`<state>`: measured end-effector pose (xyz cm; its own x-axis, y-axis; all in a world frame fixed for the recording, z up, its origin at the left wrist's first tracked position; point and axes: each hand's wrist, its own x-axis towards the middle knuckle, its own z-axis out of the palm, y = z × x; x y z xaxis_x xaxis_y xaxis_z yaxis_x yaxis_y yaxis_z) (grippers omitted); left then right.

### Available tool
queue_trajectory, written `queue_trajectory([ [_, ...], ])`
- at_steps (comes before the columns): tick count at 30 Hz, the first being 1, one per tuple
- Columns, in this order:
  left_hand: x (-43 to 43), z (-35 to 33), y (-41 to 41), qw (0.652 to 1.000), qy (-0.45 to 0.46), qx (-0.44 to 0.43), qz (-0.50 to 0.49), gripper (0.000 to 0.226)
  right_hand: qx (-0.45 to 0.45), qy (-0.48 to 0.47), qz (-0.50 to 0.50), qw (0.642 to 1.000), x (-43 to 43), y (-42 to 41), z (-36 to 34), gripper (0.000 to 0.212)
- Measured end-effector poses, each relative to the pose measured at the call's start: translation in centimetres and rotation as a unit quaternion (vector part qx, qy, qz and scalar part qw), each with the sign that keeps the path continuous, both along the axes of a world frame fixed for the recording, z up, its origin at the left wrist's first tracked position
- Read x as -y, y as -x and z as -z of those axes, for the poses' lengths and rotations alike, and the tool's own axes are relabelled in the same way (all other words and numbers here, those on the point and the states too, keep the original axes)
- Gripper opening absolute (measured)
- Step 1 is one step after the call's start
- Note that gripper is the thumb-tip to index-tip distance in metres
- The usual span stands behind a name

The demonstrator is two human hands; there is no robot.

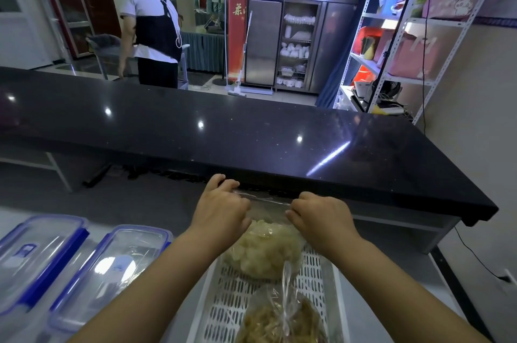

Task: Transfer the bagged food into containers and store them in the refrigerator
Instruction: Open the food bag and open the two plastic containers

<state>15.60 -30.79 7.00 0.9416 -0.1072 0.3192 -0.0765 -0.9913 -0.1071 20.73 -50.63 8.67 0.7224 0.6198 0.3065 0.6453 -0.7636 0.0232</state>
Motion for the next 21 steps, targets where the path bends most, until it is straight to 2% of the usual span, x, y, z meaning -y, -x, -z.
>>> queue_trajectory([
  [4,-0.5,0.0,-0.1,0.999,0.006,-0.028,0.036,0.031,-0.005,0.068,0.048,0.997,-0.5,-0.4,0.1,0.013],
  [8,-1.6,-0.4,-0.6,0.995,0.038,-0.065,0.07,0.037,-0.042,0.094,0.058,0.993,-0.5,-1.2,0.6,0.059],
  [11,-2.1,-0.2,-0.9,0.989,0.092,-0.098,0.069,0.032,-0.043,0.096,0.042,0.994,-0.4,-1.5,1.6,0.07],
  [16,-2.2,0.4,-0.8,0.981,0.147,-0.106,0.068,0.015,-0.036,0.043,0.018,0.998,0.2,-1.5,3.0,0.043],
  [18,-2.1,0.4,-0.4,0.981,0.159,-0.089,0.072,0.012,-0.023,0.015,0.006,1.0,0.6,-1.1,3.0,0.031],
  [21,-1.9,-0.4,0.4,0.98,0.171,-0.042,0.091,0.008,-0.014,-0.052,-0.018,0.998,1.2,0.0,2.0,0.024],
])
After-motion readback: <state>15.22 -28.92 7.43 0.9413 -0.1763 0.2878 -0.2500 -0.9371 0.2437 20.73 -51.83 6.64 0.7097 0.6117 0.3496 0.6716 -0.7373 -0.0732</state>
